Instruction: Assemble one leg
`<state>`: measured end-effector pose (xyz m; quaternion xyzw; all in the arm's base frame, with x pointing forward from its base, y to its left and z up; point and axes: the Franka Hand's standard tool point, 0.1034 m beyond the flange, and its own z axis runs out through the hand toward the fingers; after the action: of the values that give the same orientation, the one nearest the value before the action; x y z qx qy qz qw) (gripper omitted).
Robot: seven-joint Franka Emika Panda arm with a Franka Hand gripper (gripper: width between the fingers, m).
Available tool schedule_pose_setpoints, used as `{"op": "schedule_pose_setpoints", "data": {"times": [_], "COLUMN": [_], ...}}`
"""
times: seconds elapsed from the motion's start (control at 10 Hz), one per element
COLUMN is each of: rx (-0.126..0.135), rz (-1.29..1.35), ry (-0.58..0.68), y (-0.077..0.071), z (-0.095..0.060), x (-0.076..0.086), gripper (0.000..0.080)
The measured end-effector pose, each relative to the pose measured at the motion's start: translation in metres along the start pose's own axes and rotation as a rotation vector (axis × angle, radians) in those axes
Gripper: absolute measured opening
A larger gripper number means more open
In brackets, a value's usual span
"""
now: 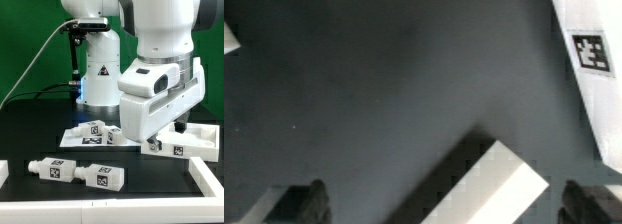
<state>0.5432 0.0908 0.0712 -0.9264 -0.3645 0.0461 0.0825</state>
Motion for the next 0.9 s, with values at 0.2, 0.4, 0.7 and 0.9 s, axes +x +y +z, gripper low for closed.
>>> {"op": "schedule_pose_setpoints", "data": {"times": [0.2, 0.4, 0.7, 0.9], "rx": [0.001, 0.000, -0.018, -0.053], "rz": [0.000, 0.000, 0.018, -0.011], "ry": [-0.001, -0.001, -0.001, 0.027], "y": [0.000, 0.000, 0.026, 0.044], "z": [0.000, 0.000, -0.008, -0.021], "x": [0.000, 0.000, -0.026, -0.038], "gripper": [0.0650, 0.0650, 0.0650, 0.0650]}}
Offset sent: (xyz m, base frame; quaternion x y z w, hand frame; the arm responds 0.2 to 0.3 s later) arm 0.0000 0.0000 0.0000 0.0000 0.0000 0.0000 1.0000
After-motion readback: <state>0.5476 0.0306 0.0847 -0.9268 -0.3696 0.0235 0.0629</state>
